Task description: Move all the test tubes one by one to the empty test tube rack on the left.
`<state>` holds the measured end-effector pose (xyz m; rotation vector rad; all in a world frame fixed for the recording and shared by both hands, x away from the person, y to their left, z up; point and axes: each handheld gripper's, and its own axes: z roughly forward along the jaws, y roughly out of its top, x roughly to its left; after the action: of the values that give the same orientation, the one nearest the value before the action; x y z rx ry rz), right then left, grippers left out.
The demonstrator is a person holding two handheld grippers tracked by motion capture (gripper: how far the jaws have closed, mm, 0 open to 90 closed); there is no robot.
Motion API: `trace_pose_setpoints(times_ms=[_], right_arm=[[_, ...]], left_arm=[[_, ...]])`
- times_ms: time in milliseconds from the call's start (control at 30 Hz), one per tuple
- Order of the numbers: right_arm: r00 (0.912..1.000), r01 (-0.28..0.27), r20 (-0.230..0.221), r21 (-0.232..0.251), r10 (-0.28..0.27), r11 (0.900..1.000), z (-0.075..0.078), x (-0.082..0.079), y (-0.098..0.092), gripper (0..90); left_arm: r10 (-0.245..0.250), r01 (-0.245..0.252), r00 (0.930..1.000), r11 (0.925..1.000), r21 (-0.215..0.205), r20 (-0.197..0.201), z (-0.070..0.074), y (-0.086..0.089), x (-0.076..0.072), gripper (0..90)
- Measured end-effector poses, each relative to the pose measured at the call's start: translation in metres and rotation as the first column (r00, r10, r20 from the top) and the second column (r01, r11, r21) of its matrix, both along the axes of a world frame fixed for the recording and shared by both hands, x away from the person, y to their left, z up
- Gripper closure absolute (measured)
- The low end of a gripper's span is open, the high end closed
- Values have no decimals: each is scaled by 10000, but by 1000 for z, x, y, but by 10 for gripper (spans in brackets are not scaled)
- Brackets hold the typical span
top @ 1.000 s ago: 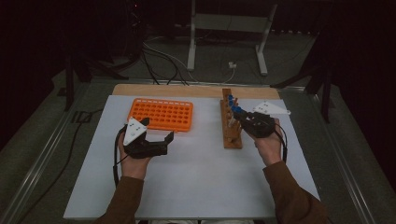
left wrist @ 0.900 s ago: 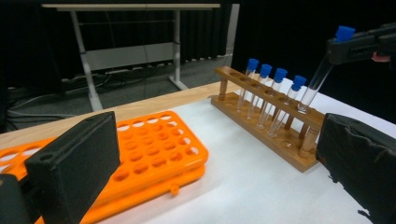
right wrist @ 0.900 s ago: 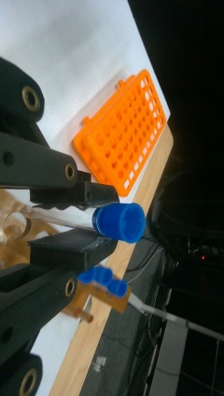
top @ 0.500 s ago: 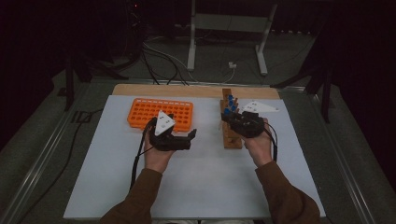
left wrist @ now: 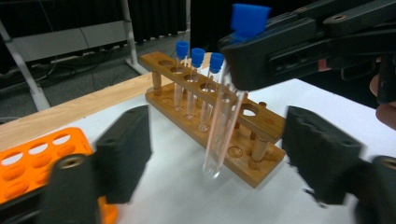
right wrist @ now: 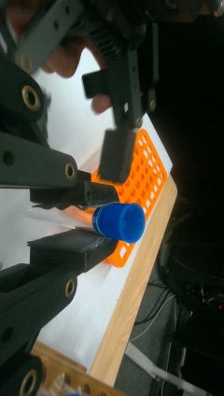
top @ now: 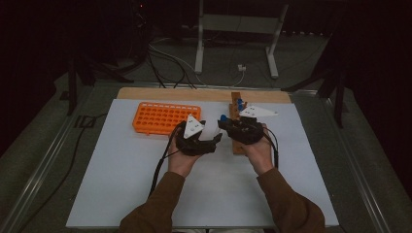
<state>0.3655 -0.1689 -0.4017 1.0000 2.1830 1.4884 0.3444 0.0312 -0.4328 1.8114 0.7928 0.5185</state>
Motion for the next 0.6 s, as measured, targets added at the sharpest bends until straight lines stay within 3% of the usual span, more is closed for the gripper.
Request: trace_pose_setpoints(times_ms=[133, 233, 500, 600], right_arm=[[9999, -126, -44, 49, 127, 9999, 0, -2, 4, 764], [9998, -177, -28, 16, 177, 9998, -1, -2, 6, 764], [9995, -302, -79, -37, 302, 9995, -2, -3, 9, 761], [9993, -382, 36, 89, 382, 9992, -1, -4, 7, 631]], left_arm=[[-153, 153, 9999, 9999, 30, 79, -1, -3, 2, 554], [-246, 246, 9997, 9997, 65, 75, -2, -4, 2, 645], [-406, 406, 9992, 9990, 169, -30, -6, -5, 5, 774], [-384, 385, 9993, 9991, 198, -43, -6, -4, 6, 777]])
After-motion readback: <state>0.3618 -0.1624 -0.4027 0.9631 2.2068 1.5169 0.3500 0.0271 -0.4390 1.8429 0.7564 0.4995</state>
